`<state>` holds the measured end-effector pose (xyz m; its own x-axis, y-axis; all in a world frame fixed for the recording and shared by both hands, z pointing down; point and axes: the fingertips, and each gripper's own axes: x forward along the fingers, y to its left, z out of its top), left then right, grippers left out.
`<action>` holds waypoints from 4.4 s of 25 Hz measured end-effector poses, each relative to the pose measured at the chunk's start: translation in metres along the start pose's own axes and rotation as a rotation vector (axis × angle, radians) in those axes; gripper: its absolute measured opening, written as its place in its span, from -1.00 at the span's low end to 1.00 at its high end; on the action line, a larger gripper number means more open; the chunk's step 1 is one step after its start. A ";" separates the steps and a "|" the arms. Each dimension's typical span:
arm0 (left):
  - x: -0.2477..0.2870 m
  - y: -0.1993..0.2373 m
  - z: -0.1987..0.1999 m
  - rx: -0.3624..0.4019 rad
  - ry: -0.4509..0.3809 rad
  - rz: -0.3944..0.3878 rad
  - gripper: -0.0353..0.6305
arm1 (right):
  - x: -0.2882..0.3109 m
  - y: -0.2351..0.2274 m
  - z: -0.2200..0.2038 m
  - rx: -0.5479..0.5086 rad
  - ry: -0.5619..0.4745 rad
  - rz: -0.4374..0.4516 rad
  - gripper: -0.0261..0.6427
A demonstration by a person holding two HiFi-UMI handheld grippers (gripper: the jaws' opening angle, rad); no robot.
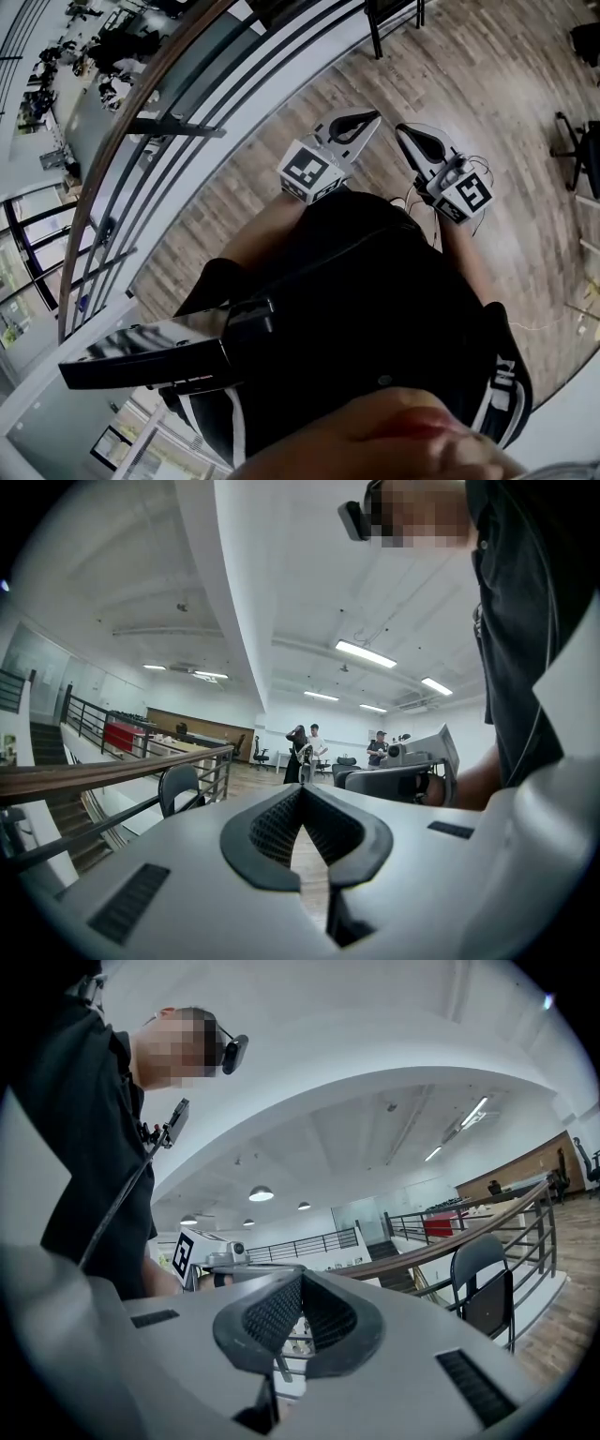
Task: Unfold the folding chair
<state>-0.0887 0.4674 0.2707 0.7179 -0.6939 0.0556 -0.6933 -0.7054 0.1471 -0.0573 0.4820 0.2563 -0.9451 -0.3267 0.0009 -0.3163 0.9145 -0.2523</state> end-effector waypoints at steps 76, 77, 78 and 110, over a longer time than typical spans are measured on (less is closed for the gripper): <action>0.421 0.643 -0.173 -0.219 0.301 0.320 -0.27 | 0.289 -0.614 -0.028 0.167 0.240 -0.058 -0.90; 0.425 0.646 -0.174 -0.220 0.301 0.320 -0.27 | 0.288 -0.615 -0.029 0.174 0.243 -0.059 -0.90; 0.429 0.648 -0.173 -0.219 0.301 0.319 -0.27 | 0.288 -0.616 -0.031 0.179 0.246 -0.061 -0.90; 0.482 0.550 -0.156 -0.137 0.328 0.206 -0.54 | 0.190 -0.738 -0.166 0.692 0.410 -0.756 -0.71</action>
<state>-0.1142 -0.2330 0.5325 0.5624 -0.7199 0.4068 -0.8256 -0.5156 0.2291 -0.0174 -0.2150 0.6033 -0.5227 -0.5242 0.6723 -0.8313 0.1389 -0.5381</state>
